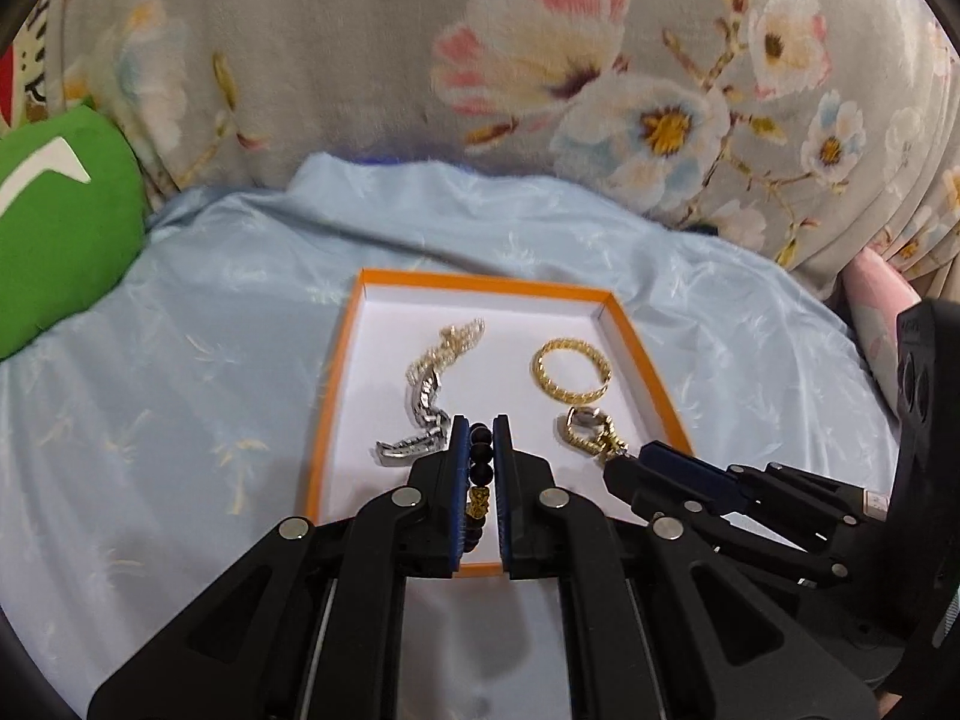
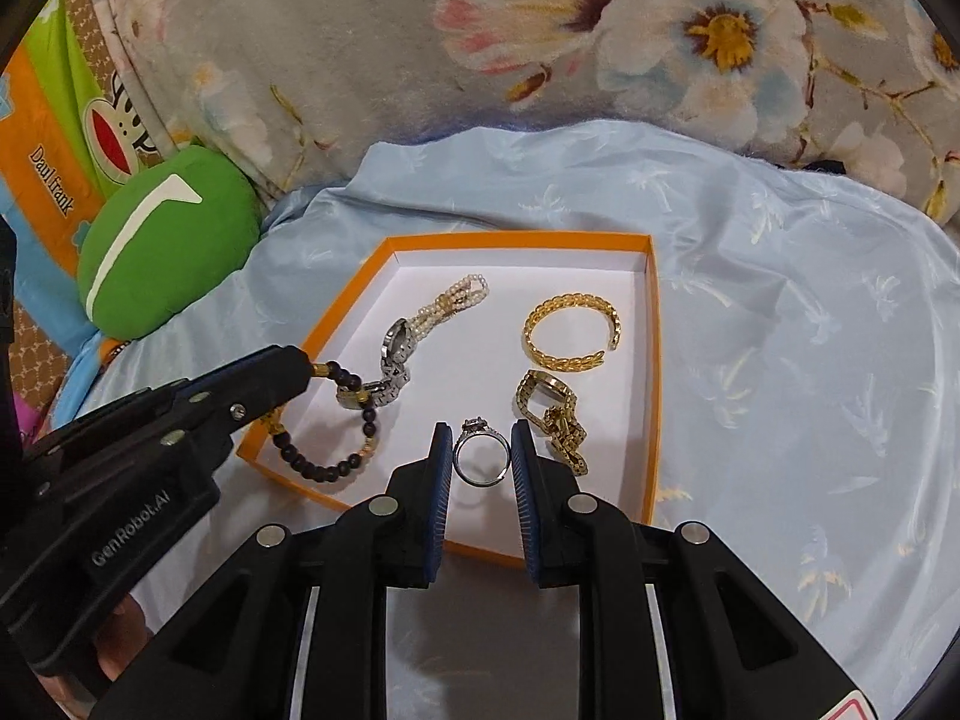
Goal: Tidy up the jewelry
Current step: 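Carry the bead bracelet and silver ring over the orange box with both tools, then open the left tool to drop the bracelet while the right tool releases the ring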
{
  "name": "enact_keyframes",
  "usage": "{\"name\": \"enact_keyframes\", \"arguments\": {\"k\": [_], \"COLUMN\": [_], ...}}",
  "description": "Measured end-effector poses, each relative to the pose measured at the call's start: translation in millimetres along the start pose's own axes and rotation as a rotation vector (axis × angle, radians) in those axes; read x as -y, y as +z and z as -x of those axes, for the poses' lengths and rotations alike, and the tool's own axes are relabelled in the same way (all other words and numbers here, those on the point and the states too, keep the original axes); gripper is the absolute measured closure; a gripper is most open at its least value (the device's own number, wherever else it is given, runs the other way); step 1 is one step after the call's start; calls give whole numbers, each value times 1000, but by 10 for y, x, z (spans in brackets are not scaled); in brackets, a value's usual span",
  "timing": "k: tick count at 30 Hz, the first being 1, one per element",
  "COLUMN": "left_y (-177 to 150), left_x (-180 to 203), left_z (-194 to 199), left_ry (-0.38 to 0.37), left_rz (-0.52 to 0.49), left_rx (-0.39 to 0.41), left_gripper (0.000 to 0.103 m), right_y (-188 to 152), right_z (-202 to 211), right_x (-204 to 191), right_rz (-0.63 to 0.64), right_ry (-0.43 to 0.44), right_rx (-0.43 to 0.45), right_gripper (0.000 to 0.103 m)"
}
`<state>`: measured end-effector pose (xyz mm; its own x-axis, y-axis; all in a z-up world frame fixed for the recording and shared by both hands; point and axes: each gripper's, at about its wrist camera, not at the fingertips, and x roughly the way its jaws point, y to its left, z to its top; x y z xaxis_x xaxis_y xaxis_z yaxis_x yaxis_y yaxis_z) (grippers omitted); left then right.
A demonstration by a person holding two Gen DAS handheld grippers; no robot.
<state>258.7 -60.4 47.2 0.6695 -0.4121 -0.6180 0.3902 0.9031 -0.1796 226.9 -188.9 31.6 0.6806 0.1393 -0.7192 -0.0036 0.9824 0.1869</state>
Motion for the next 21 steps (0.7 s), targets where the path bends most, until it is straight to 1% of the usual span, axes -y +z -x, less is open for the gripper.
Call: {"name": "enact_keyframes", "arguments": {"k": [4, 5, 6, 7, 8, 9, 13, 15, 17, 19, 21], "left_y": [-81, -100, -114, -130, -144, -147, -140, -126, -105, -80, -69], "left_x": [-50, -62, -75, -85, -92, -94, -130, -164, -222, -289, -357], "left_z": [-109, -123, -136, -151, -154, -156, -110, -73, -6, 80, 204], "left_ry": [-3, -3, -2, 5, 14, 22, 22, 33, 32, 34, 41], "left_rz": [-6, -5, -2, 4, 9, 10, 28, 45, 72, 103, 128], "left_rx": [-8, -10, -14, -16, -14, -10, 9, 24, 44, 66, 90], "left_gripper": [95, 90, 80, 74, 64, 62, 61, 60, 60, 60, 60], "right_y": [-44, -59, -72, -74, -76, -81, -72, -58, -39, -21, -34], "right_z": [-143, -153, -155, -161, -157, -144, -72, -22, 56, 156, 289], "right_x": [25, 23, 29, 32, 36, 39, 80, 87, 102, 133, 167], "right_rz": [5, 1, -3, -3, -3, -2, -16, -15, -15, -26, -40], "right_ry": [-4, -4, -3, -5, -13, -19, -11, -20, -24, -23, -20], "right_rx": [-17, -18, -14, -14, -9, -1, 28, 47, 70, 92, 113], "right_gripper": [83, 83, 83, 82, 82, 80, 78, 78, 76, 72, 72]}}
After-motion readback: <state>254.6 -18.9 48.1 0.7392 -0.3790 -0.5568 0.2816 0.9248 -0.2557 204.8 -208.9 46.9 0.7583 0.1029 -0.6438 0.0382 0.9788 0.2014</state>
